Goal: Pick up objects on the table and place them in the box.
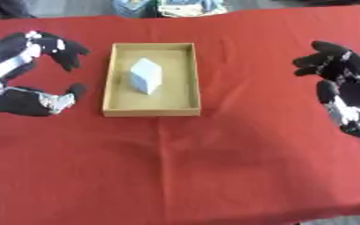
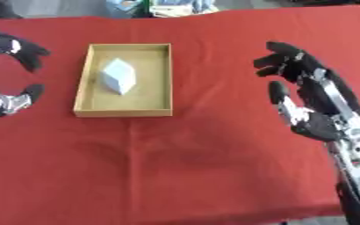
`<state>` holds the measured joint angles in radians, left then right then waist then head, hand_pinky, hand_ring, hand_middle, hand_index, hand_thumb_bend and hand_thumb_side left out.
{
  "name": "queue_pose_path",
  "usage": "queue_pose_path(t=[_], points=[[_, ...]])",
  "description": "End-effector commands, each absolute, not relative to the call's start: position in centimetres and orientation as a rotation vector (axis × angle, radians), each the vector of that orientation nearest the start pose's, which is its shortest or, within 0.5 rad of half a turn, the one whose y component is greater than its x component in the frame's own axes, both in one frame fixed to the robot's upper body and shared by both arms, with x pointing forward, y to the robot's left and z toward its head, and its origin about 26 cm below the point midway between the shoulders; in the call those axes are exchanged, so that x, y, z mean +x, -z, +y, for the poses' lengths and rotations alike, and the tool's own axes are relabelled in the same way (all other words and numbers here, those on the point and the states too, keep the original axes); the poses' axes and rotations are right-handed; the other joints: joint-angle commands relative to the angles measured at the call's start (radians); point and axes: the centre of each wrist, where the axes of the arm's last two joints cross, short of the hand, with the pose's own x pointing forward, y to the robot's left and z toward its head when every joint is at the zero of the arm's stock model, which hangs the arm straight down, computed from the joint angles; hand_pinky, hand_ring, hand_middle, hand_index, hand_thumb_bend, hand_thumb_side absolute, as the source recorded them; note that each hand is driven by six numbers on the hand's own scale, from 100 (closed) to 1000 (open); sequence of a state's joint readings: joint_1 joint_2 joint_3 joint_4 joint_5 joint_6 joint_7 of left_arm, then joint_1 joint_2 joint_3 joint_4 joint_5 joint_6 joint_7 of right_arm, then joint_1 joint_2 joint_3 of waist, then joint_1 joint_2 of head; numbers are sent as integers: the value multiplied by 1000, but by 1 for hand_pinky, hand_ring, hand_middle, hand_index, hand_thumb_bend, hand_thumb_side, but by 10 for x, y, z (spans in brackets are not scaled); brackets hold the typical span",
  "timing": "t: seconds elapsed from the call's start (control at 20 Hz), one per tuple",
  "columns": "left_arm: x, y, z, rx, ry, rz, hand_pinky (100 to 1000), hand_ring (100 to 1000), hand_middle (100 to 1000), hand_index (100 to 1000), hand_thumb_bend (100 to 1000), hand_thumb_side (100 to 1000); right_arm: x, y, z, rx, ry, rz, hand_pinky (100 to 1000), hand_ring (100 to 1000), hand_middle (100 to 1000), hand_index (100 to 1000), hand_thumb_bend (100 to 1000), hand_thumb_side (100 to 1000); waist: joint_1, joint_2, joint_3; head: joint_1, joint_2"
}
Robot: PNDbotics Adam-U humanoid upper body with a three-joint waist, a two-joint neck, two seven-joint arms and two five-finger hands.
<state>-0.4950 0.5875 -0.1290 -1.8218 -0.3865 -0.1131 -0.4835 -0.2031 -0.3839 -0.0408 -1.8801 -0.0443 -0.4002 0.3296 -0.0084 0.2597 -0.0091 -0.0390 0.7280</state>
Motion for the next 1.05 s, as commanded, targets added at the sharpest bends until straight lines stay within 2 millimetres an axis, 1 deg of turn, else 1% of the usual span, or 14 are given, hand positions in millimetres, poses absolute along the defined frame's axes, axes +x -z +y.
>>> queue_pose_path(t=[0.05,0.25,0.4,0.7,1.05], points=[[333,-244,272,524,1423,-1945,687,594,588,844,201,445,304,-164,-301,-53,-815,-2372,738,813,698,935,100,512,1,-13,-3,13,-2],[332,-241,271,509,1417,-1940,687,593,587,843,193,453,304,-164,-300,-49,-819,-2370,738,813,698,935,100,512,-2,-13,2,22,5],[332,-240,270,501,1413,-1937,688,593,587,843,186,453,304,-163,-301,-52,-811,-2369,738,813,698,935,100,512,-1,-14,-3,24,4],[332,-237,270,490,1412,-1931,688,592,586,843,180,457,304,-164,-300,-48,-813,-2371,738,813,698,935,100,512,0,-13,-1,29,0],[333,-235,268,481,1415,-1924,688,592,586,842,176,463,304,-163,-300,-51,-813,-2369,738,813,697,935,100,514,1,-13,-5,24,-2]])
